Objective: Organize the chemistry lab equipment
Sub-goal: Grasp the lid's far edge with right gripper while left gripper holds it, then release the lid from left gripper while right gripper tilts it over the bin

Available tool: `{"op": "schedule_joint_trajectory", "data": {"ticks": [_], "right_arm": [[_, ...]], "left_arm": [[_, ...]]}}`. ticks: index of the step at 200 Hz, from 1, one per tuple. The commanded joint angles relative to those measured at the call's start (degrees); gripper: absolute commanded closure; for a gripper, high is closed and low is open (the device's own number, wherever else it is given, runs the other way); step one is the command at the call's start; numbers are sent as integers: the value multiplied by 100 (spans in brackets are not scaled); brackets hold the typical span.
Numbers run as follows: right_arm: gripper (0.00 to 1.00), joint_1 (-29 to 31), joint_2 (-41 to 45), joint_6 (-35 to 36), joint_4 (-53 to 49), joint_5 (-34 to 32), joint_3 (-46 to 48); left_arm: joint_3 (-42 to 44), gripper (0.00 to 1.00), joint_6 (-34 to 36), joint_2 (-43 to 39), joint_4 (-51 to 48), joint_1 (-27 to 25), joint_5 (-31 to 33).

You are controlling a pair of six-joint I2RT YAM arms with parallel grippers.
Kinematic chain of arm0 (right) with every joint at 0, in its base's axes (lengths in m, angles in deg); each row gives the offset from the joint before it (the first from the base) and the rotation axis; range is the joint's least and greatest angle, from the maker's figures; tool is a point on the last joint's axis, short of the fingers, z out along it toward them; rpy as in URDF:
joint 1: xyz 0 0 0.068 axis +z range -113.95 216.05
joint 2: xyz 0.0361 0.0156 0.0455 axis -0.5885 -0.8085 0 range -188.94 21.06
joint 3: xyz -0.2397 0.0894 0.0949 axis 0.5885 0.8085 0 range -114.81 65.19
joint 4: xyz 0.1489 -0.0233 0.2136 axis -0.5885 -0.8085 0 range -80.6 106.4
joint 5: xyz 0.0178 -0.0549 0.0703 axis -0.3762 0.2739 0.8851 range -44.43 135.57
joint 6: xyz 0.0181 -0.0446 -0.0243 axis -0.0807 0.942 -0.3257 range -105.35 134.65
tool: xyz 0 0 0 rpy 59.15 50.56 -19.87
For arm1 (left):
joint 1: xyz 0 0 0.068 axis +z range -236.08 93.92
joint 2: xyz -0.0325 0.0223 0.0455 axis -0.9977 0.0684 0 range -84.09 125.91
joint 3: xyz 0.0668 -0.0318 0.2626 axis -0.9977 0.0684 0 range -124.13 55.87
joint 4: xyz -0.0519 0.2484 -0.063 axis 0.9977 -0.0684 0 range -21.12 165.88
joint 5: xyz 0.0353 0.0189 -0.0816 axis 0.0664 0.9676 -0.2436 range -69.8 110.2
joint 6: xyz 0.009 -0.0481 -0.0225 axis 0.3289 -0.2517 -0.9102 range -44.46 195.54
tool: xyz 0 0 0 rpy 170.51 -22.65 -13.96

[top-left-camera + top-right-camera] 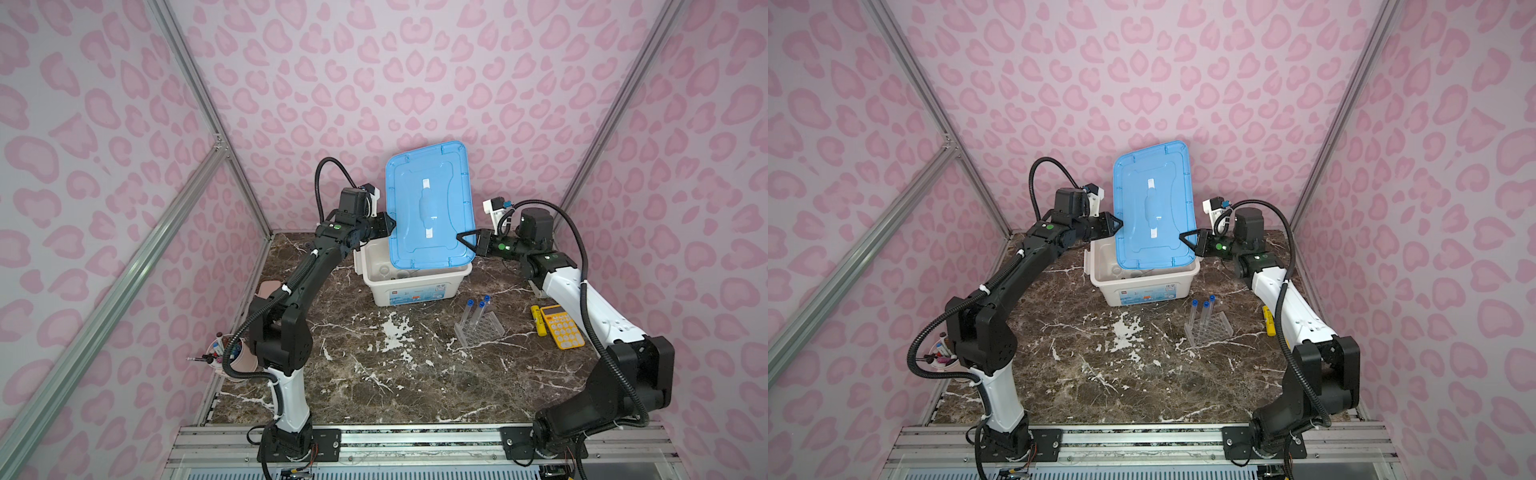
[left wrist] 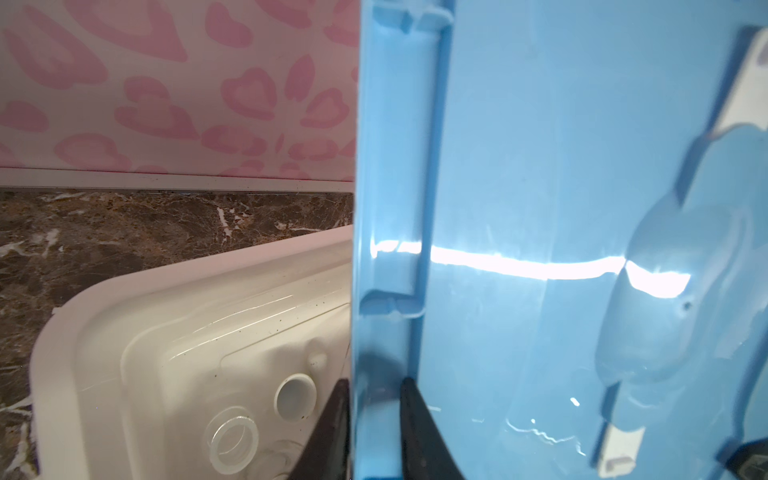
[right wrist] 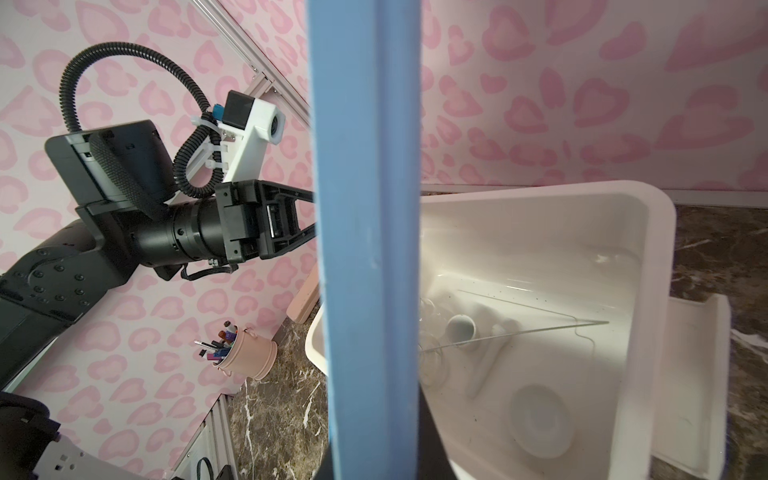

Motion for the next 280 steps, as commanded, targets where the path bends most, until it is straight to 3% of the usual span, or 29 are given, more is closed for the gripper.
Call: {"op": "schedule_joint_trajectory", "data": {"ticks": [1, 50, 92, 127, 162, 215, 280], "right_arm": [[91, 16, -14, 233, -146, -202, -100], [99, 47, 225, 448, -396, -832, -272], [100, 560, 539, 1723, -1021, -2501, -775], [100, 1108, 602, 2936, -1295, -4063, -1121], [100, 1573, 756, 3937, -684, -5469, -877], [100, 2025, 877, 5389, 595, -6380, -37], [100, 2434, 814, 6563, 1828, -6793, 725]], "left_arm": [[-95, 57, -1, 4, 141, -11, -21], [81, 18, 290, -554, -28, 12, 663], [186, 0, 470, -1062, -82, 134, 743], [450, 2, 262, -1443, 163, 375, 213], [1075, 2, -350, -2003, 926, 803, -631], [1896, 2, -1205, -2442, 2103, 1488, -2149], [2247, 2, -1474, -2465, 2342, 1602, -2574]]}}
